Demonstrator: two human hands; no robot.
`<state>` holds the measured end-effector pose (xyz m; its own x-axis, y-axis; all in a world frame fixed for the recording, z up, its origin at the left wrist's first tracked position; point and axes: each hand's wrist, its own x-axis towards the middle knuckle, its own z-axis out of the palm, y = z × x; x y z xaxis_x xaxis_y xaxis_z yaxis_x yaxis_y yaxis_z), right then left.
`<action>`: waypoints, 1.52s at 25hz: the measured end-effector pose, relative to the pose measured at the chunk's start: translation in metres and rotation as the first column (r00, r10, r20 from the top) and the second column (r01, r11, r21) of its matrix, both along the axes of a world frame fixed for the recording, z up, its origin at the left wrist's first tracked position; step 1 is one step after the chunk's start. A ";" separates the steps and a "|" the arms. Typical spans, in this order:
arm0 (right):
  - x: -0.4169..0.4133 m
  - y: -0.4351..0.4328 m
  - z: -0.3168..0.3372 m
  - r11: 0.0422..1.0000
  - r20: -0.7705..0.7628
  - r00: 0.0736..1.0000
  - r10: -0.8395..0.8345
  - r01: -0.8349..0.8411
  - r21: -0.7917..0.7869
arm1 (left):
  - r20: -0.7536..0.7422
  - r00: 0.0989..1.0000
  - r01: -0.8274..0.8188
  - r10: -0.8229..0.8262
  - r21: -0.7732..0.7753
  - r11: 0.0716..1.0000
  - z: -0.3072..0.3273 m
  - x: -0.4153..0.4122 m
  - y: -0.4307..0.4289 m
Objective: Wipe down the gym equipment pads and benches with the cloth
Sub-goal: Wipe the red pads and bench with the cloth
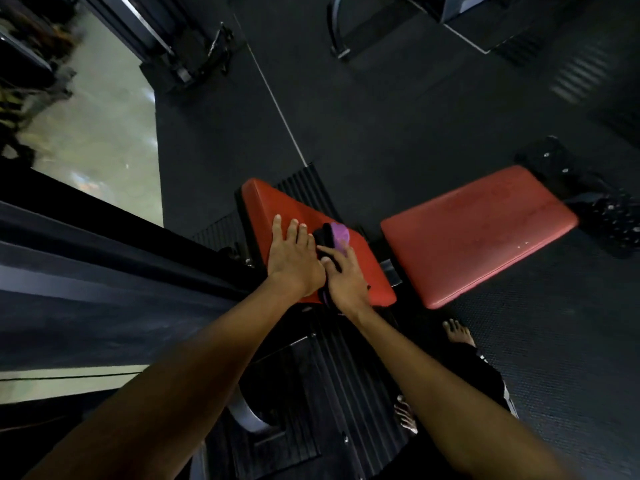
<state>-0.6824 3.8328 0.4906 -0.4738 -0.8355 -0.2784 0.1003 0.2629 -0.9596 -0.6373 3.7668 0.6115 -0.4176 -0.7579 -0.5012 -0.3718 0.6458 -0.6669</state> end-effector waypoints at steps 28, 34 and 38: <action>0.014 -0.025 -0.139 0.698 0.348 0.634 -0.690 0.459 0.549 | -0.099 0.994 0.043 -0.037 0.060 0.997 0.002 0.000 0.002; 0.024 0.006 -0.056 0.934 0.155 0.952 -0.264 0.213 0.286 | -0.105 0.993 0.053 -0.048 0.051 0.997 -0.002 0.001 0.000; -0.009 0.003 -0.096 0.886 0.198 0.952 -0.232 0.123 0.447 | -0.089 0.995 0.044 -0.038 0.055 0.998 -0.003 -0.001 0.001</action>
